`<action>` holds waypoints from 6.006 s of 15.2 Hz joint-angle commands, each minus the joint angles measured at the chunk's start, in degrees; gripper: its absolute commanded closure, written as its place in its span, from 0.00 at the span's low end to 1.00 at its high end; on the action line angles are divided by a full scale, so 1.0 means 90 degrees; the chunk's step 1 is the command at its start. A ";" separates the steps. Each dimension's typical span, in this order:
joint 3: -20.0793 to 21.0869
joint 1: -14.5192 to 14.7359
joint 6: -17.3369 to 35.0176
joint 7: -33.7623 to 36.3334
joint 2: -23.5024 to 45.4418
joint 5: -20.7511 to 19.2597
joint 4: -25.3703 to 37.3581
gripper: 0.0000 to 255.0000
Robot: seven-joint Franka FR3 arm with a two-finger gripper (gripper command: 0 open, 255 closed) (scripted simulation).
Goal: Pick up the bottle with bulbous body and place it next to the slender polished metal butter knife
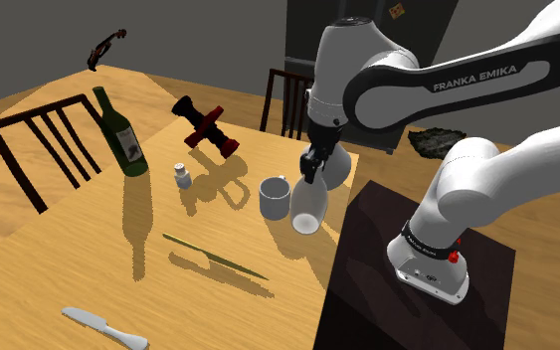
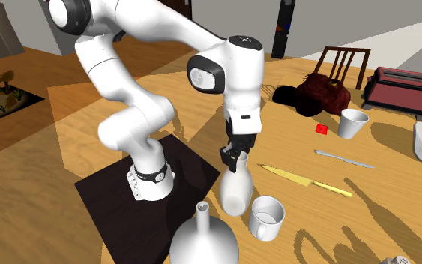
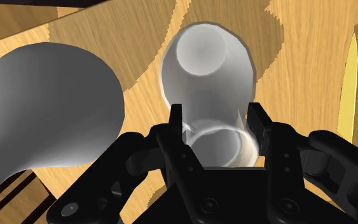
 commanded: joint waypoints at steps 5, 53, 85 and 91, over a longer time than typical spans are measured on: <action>-0.0103 -0.0032 -0.0533 0.0010 -0.0146 -0.0092 0.0387 1.00; -0.0621 -0.0346 -0.4403 0.0154 0.0680 -0.0662 0.5081 1.00; 0.2516 -0.0265 -0.1660 0.3326 0.3796 -0.1028 0.5527 1.00; 0.3131 0.0037 -0.1159 0.4551 0.5426 -0.2225 0.6161 1.00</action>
